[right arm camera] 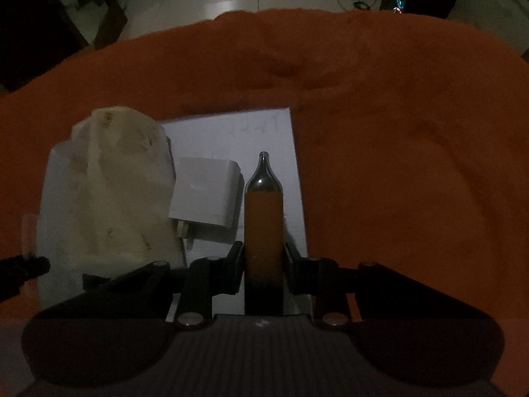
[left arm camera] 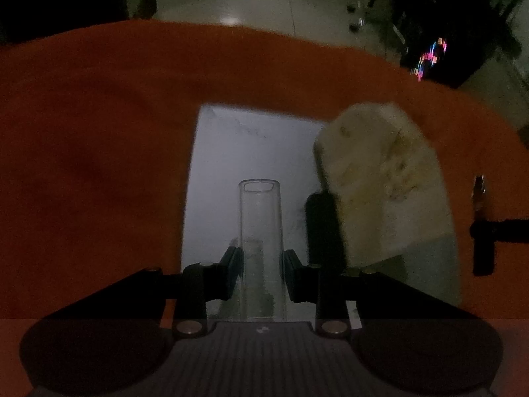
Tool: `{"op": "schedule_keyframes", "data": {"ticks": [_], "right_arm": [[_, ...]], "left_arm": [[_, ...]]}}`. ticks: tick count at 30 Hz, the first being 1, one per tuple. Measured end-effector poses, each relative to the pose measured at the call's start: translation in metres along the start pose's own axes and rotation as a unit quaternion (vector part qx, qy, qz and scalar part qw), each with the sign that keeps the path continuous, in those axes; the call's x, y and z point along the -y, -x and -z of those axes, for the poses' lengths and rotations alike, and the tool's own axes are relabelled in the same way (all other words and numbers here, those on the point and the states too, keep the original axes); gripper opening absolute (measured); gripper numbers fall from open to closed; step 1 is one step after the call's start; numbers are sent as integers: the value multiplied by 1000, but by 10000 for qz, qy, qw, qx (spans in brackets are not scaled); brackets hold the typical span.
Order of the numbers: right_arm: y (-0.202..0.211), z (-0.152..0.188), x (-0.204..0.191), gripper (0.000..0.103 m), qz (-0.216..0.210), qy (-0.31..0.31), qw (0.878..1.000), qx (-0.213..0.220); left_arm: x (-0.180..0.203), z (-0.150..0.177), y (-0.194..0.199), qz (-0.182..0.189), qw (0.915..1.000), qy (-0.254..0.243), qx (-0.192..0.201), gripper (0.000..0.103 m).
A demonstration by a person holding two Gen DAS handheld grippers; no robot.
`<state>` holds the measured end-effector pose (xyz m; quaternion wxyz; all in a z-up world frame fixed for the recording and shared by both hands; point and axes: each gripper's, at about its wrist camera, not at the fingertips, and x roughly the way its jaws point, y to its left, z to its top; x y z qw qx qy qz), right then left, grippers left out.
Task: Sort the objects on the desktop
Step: 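Lift the glass tube with the left gripper while the right gripper lifts the orange bottle, then carry the glass tube in the left gripper and orange bottle in the right gripper into the box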
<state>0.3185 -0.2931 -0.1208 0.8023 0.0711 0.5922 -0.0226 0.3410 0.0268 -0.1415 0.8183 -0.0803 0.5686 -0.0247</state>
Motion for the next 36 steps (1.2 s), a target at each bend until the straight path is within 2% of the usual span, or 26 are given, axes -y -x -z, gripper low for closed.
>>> {"op": "schedule_keyframes", "data": {"ticks": [6, 11, 16, 22, 26, 28, 30, 34, 36], "right_arm": [[43, 12, -4, 27, -156, -84, 9991, 398], [84, 36, -12, 27, -260, -100, 9978, 604], [127, 54, -18, 27, -302, -135, 9964, 780], [155, 80, -29, 27, -337, 21, 9961, 810], [167, 104, -37, 27, -318, 76, 9967, 749], [168, 117, -45, 27, -261, 198, 9970, 705], [168, 130, -52, 27, -231, 297, 9971, 655], [156, 154, -62, 27, -266, 385, 9977, 491], [150, 166, -67, 27, -280, 434, 9979, 394]], "left_arm": [[-5, 11, 47, 137, 9989, 139, 433, 25], [-1, 36, 85, -85, 9984, -176, 538, 25], [-2, 55, 113, -102, 9986, -156, 492, 25], [8, 77, 138, -39, 9990, -253, 363, 25], [17, 95, 154, -158, 9979, -415, 461, 25], [24, 111, 161, -334, 9958, -528, 662, 25], [27, 129, 162, -355, 9955, -559, 685, 25], [37, 162, 155, -522, 9939, -768, 599, 25], [41, 173, 149, -489, 9944, -817, 457, 25]]}}
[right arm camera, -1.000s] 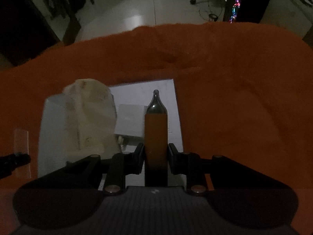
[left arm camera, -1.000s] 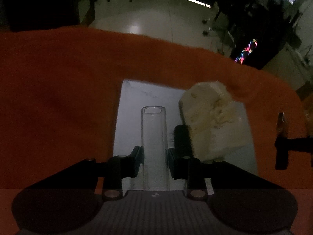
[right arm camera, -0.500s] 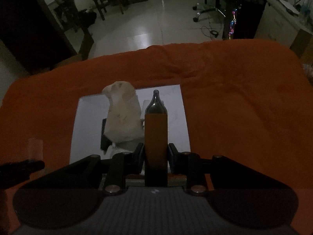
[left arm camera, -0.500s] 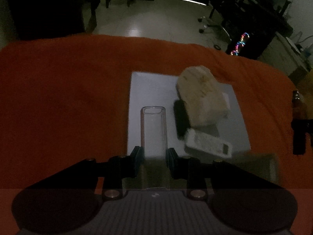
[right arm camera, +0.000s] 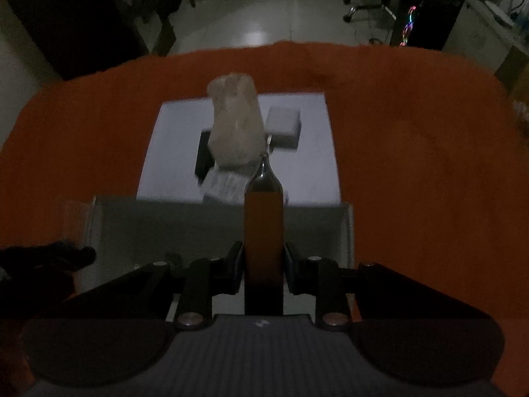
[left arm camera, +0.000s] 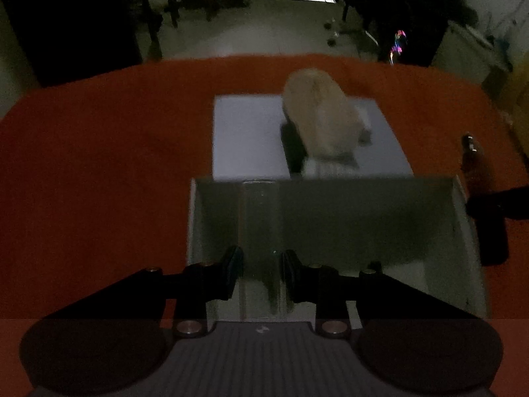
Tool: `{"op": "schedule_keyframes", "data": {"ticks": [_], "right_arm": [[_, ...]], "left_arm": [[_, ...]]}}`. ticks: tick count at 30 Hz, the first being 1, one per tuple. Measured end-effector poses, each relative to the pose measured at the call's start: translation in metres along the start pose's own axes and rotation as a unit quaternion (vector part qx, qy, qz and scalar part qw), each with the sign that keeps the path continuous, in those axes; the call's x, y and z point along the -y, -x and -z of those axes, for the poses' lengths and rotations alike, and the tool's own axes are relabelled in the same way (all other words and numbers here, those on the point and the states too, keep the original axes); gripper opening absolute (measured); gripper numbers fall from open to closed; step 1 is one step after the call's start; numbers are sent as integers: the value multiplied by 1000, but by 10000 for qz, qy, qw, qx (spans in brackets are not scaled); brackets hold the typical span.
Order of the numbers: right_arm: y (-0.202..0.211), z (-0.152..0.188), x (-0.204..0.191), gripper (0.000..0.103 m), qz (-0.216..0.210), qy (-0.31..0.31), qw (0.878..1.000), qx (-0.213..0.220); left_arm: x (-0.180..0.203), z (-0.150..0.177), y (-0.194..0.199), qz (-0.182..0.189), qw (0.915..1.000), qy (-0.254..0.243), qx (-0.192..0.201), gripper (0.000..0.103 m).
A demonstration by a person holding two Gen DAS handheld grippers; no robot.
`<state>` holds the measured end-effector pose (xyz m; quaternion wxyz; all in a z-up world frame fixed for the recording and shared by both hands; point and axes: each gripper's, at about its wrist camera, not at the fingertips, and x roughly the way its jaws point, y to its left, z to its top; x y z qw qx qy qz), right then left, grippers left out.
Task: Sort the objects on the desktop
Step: 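Carry the glass tube in the left gripper and orange bottle in the right gripper into the box, then lower and open the left gripper releasing the tube while the right gripper releases the bottle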
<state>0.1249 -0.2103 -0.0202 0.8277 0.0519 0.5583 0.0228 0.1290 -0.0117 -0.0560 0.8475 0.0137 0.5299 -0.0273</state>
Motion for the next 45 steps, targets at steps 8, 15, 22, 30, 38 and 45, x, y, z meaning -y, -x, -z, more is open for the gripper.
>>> {"op": "schedule_keyframes", "data": {"ticks": [8, 15, 22, 30, 38, 45], "right_arm": [[-36, 51, -28, 27, -153, 392, 9975, -571], [-69, 74, -36, 27, -286, 424, 9950, -854], [-102, 81, -31, 27, -294, 310, 9928, -1118], [-143, 90, -15, 27, -357, -48, 9868, -1580], [-165, 93, -19, 27, -299, 95, 9849, -1701], [-174, 93, -22, 28, -273, 123, 9849, -1704]], "left_arm": [[25, 35, -19, 127, 9986, -370, -344, 25], [40, 53, -47, 177, 9959, -568, -678, 25], [45, 57, -68, 229, 9944, -574, -860, 25], [49, 68, -96, 341, 9895, -609, -1262, 25], [52, 67, -111, 415, 9866, -738, -1392, 25], [54, 66, -122, 434, 9845, -730, -1534, 25]]}}
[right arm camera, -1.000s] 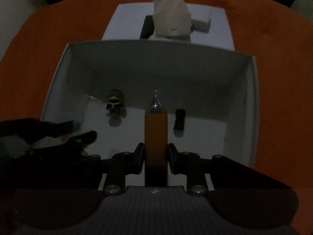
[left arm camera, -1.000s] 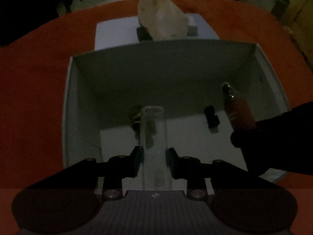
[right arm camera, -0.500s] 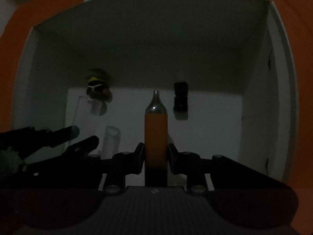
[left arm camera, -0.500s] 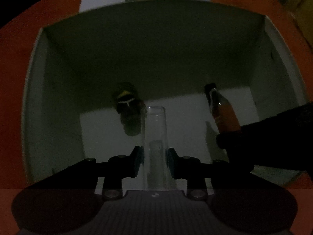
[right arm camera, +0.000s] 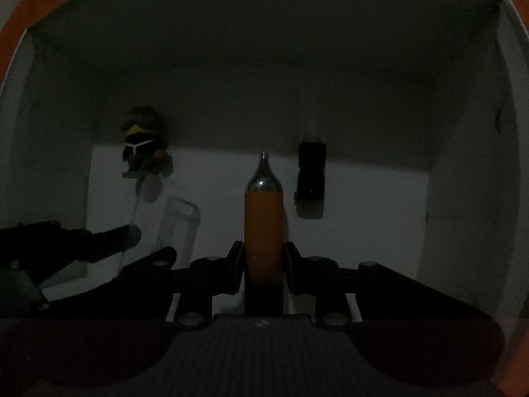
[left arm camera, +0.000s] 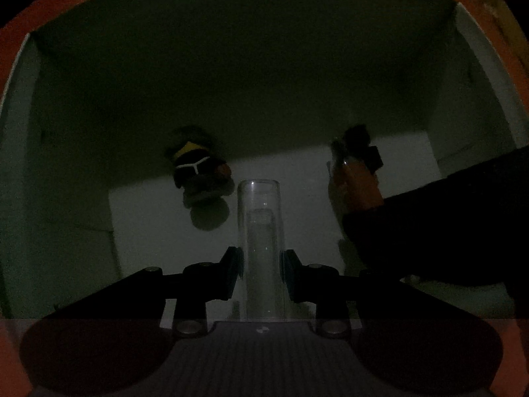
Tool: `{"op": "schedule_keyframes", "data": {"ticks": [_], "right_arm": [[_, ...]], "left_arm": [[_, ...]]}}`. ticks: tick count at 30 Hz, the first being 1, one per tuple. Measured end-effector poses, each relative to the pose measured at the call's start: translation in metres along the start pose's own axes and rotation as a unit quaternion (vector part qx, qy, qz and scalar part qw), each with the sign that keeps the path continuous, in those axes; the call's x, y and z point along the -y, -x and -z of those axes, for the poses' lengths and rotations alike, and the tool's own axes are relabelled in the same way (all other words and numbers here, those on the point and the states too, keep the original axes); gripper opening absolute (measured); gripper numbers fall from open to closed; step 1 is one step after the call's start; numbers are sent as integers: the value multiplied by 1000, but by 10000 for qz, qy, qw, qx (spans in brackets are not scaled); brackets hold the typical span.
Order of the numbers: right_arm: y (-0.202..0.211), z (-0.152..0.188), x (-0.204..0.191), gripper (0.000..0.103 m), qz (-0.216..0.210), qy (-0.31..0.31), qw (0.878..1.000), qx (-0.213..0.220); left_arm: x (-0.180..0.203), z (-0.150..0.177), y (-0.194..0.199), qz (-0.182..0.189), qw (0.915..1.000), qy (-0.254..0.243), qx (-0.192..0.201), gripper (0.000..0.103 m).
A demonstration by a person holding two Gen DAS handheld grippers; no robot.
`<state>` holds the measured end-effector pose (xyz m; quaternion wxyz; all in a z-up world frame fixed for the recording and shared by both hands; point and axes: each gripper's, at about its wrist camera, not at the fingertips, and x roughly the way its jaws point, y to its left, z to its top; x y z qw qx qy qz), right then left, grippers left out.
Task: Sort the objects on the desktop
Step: 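Lower and open the left gripper releasing the tube while the right gripper releases the bottle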
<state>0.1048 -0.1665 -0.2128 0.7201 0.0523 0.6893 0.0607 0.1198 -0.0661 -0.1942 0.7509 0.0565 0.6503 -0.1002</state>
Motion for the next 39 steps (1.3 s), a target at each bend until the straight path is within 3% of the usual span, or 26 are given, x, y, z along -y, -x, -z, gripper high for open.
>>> {"op": "schedule_keyframes", "data": {"ticks": [14, 39], "right_arm": [[-5, 19, 3, 30, 135, 101, 9998, -68], [66, 52, -10, 30, 171, 503, 9979, 381]], "left_arm": [[-10, 1, -5, 88, 9987, 301, -396, 29], [-2, 36, 66, -234, 9994, 168, 168, 34]]}}
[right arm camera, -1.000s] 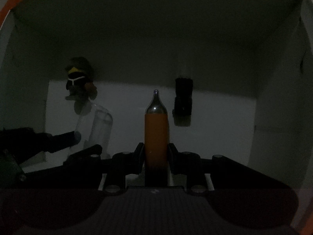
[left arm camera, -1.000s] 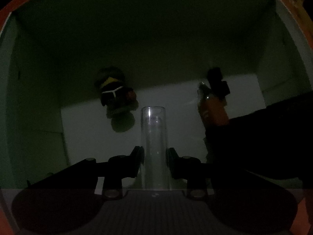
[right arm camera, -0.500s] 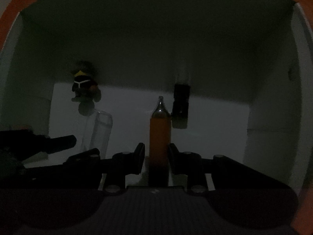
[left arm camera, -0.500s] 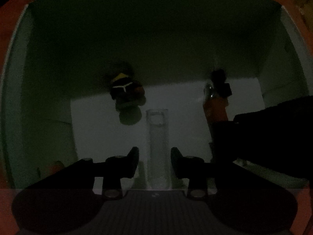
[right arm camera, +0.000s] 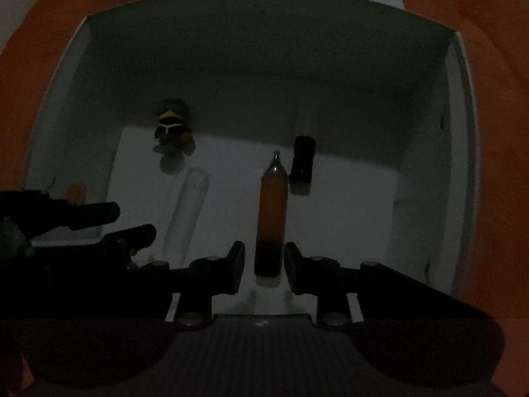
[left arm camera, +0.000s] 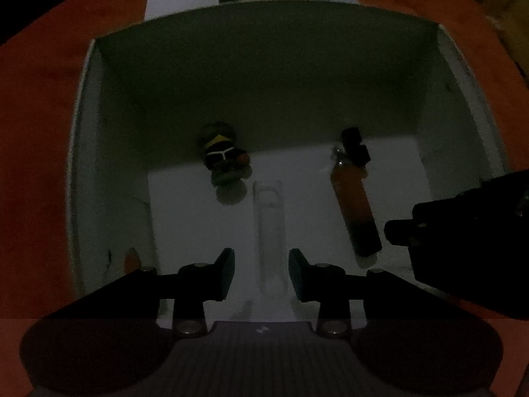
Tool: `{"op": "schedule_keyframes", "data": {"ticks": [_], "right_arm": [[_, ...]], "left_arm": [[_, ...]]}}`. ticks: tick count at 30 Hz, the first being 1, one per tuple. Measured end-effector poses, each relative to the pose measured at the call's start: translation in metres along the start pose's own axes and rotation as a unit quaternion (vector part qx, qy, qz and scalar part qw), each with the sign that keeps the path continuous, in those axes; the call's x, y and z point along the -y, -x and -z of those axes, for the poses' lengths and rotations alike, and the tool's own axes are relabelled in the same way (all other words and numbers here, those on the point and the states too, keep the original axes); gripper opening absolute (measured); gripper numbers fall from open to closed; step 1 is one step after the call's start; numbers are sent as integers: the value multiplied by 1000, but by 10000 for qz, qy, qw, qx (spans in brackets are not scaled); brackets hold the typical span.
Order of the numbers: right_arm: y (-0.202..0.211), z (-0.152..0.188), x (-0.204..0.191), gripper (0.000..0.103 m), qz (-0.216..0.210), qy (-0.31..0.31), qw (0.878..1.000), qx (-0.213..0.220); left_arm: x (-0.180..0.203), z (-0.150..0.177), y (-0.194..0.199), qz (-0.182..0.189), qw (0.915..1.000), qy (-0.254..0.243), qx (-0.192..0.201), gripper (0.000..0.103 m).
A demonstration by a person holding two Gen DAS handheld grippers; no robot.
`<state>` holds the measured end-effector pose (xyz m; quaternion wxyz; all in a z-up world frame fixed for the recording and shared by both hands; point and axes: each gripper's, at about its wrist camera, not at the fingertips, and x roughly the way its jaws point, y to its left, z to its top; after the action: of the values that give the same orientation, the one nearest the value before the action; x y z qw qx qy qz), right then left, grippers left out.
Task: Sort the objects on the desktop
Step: 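Lower and open the left gripper releasing the tube while the right gripper releases the bottle, then withdraw both tools from the box back toward the white paper, then grasp the black rectangular object with the left gripper while the right gripper reaches the white remote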
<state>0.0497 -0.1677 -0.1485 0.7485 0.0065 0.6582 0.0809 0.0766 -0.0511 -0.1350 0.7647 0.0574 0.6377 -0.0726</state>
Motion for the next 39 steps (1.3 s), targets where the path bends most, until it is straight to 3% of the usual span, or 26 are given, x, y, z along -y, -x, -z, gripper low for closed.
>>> {"op": "schedule_keyframes", "data": {"ticks": [5, 8, 11, 19, 25, 29, 31, 37, 39], "right_arm": [[13, 14, -4, 30, 133, 133, 9997, 123], [26, 20, -4, 30, 146, 162, 9996, 196], [41, 20, -2, 30, 145, 163, 9993, 312], [99, -13, 24, 36, -78, -326, 9943, 1008], [149, -65, 52, 44, -282, -783, 9814, 1732], [151, -93, 69, 46, -136, -1022, 9752, 1958], [142, -102, 79, 58, 61, -1107, 9721, 2068], [100, -126, 109, 59, 147, -1467, 9728, 1784], [89, -137, 114, 59, 137, -1433, 9748, 1707]], "left_arm": [[5, 12, 20, -26, 9998, -82, 177, 37], [3, 18, 32, 52, 9996, 35, 261, 47], [0, 15, 42, 110, 9994, 116, 317, 47], [-29, -42, 89, 400, 9904, 815, 1046, 47], [-54, -88, 114, 144, 9793, 1004, 1751, 47], [-75, -117, 107, 90, 9758, 1141, 1865, 47], [-83, -127, 97, 35, 9757, 1182, 1844, 52], [-98, -154, 53, 253, 9815, 1203, 1469, 53], [-100, -165, 40, 283, 9832, 1150, 1388, 48]]}}
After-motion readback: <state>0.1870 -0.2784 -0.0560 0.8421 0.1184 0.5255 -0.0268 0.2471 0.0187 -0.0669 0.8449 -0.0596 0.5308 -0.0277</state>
